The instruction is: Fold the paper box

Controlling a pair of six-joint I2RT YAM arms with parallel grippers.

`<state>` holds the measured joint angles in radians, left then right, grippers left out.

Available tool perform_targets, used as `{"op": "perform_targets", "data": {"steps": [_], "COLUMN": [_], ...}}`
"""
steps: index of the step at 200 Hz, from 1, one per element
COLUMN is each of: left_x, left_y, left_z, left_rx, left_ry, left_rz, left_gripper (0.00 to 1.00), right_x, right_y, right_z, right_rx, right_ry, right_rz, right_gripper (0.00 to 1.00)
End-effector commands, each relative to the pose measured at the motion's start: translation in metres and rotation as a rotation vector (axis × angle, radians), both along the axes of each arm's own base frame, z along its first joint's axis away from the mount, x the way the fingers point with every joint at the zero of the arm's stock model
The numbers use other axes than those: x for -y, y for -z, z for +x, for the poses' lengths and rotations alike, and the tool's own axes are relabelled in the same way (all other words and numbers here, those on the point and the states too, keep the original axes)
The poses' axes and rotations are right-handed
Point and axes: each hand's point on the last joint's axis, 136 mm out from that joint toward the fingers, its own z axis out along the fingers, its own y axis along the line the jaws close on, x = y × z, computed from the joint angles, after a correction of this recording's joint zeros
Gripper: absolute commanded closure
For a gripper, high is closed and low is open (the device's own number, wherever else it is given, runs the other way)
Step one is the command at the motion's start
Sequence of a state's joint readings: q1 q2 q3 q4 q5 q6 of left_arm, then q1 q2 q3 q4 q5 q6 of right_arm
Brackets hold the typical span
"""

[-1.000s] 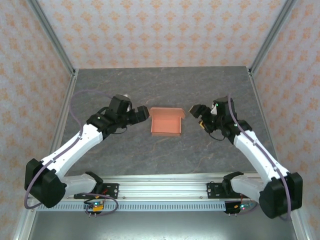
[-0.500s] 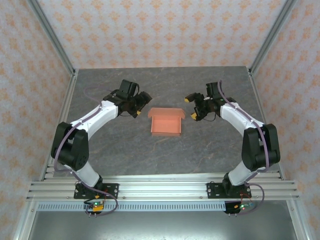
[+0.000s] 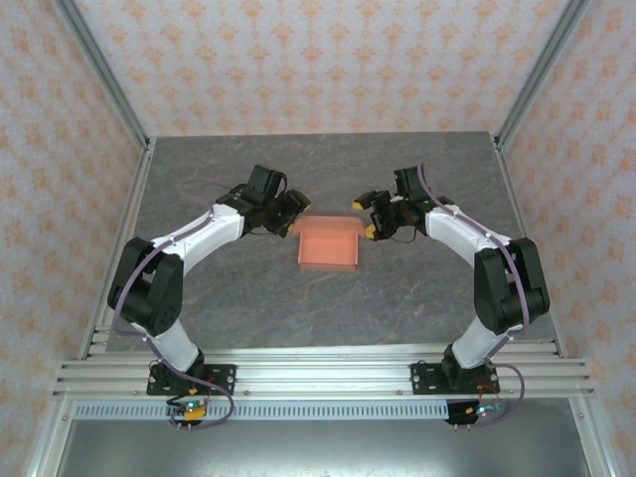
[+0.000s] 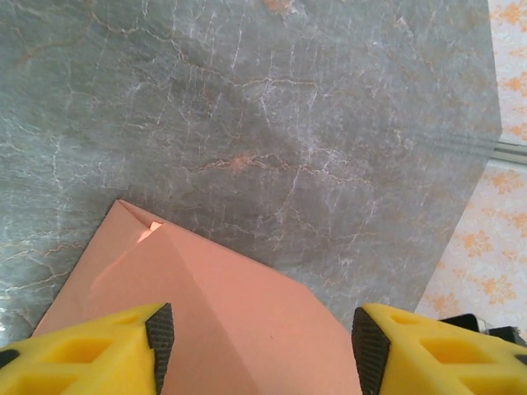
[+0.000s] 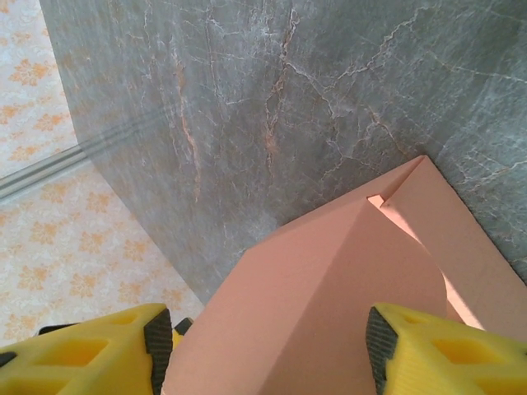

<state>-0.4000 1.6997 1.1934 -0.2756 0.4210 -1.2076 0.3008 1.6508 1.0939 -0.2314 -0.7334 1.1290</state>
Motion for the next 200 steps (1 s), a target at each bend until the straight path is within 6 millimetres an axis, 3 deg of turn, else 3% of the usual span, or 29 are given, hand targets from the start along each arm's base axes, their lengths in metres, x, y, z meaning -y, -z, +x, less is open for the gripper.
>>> {"op": "perform_targets", "data": {"steps": [1, 46, 143, 169, 200], "left_x": [0.013, 0.023, 0.033, 0.025, 0.000], "left_y": [-0.002, -0.003, 0.028, 0.037, 0.037], "left_z": [0.003, -0.007, -0.044, -0.056, -0.068], "left_rx": [0.005, 0.007, -0.023, -0.001, 0.062], "left_ry": [0.009, 0.012, 0.036, 0.093, 0.166], "left_rz": [-0.039, -0.056, -0.020, 0.064, 0.228], "left_gripper": [0.40, 0.51, 0.63, 0.65, 0.60], "right_x": [-0.011, -0.015, -0.001, 0.007, 0.034], "right_y": [-0.014, -0.007, 0.025, 0.028, 0.027], "right_z": [0.005, -0.001, -0.034, -0.047, -0.066], "right_rx": [0.022, 0.012, -0.025, -0.028, -0.010], "right_ry": [0.000, 0.013, 0.020, 0.010, -0.052], "right_rz": [0.042, 0.045, -0.028, -0.067, -0.262], "right_gripper": [0.38, 0.43, 0.51, 0.49, 0.41]}}
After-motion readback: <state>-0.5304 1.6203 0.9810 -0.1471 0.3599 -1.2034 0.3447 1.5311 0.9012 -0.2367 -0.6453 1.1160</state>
